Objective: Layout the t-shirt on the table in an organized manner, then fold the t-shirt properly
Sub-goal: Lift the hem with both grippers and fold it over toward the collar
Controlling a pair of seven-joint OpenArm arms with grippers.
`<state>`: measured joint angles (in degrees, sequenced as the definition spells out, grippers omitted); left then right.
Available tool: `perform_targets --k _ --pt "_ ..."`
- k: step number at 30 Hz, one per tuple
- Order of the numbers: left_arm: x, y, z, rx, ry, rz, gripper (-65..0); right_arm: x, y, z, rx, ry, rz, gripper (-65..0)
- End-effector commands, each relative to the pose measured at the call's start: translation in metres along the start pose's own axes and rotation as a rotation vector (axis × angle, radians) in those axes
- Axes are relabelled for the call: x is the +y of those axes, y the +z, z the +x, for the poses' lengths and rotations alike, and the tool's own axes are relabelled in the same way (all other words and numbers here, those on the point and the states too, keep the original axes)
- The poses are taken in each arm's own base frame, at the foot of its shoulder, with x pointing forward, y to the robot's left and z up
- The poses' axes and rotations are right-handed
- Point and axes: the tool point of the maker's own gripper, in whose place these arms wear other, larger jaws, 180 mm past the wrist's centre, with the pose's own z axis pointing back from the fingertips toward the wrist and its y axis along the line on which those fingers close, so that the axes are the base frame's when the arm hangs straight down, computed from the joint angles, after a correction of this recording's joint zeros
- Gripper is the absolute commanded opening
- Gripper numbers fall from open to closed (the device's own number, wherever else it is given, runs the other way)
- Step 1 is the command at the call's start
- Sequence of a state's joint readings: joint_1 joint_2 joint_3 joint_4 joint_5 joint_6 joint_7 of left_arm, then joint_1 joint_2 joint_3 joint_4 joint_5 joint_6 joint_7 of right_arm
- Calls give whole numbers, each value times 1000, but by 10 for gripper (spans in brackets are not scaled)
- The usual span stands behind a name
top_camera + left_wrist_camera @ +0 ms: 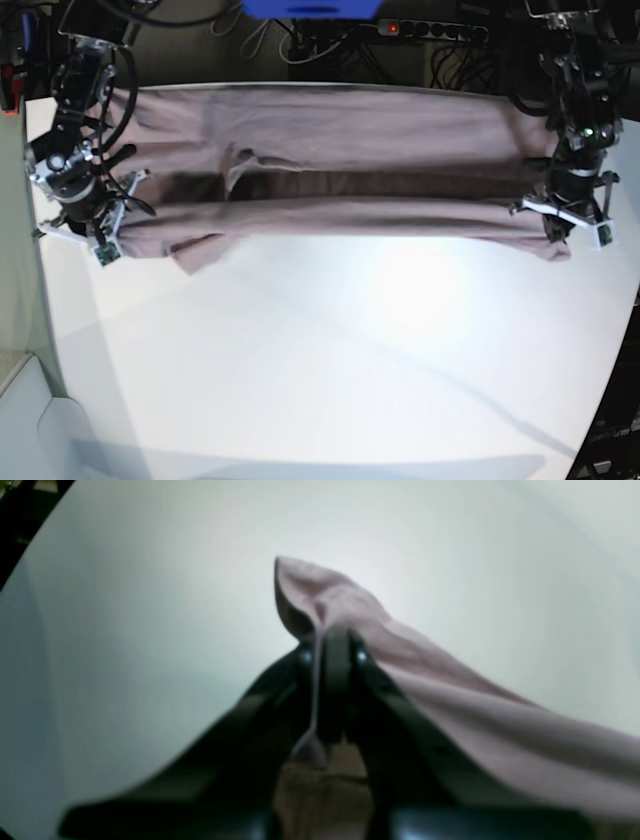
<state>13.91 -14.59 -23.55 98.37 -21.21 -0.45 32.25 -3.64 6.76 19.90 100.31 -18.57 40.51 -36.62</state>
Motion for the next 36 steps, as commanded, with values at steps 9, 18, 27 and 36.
perform_targets --k 9,18,27,36 --pt "18 25 -14 13 -43 32 -650 4 20 -11 -2 26 -15 -650" --pt "26 27 -35 68 -51 49 -650 29 29 -33 34 13 40 -650" --pt "41 19 -72 165 -27 85 -650 43 32 -56 88 12 78 -650" --pt "57 13 -103 250 -2 121 -650 63 21 -88 170 -18 146 -650"
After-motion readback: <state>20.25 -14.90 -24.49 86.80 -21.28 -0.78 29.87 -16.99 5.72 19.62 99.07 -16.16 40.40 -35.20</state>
